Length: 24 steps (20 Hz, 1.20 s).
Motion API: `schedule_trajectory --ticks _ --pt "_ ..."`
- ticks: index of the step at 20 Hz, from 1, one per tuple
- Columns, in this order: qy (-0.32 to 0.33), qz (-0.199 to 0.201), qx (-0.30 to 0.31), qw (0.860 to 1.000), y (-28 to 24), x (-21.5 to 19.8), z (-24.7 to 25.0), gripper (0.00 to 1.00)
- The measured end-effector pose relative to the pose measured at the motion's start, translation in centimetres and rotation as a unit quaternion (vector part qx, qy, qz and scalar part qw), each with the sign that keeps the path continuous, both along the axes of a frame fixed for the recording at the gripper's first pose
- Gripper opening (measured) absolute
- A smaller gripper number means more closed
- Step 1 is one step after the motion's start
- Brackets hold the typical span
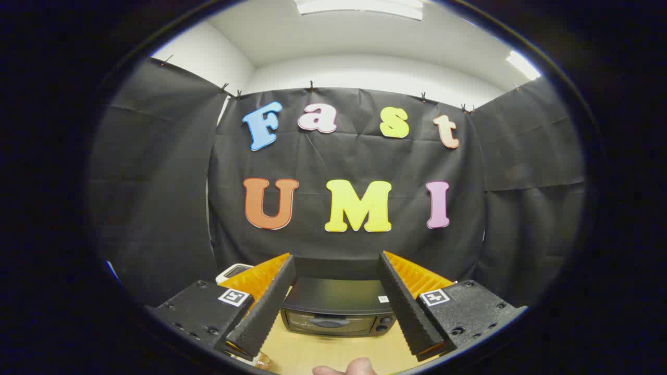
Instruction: Open the toaster oven, put the food inside, and close the toaster oven door.
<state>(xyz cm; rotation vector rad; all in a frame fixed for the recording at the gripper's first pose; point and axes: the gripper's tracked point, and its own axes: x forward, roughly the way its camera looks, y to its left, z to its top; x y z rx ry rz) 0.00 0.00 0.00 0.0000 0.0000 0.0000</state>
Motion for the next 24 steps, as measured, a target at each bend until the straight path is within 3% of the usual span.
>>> schedule_trajectory --ticks 24 --pt "0.028 0.003 0.016 0.999 -1.5 3.9 -2.0 1.00"
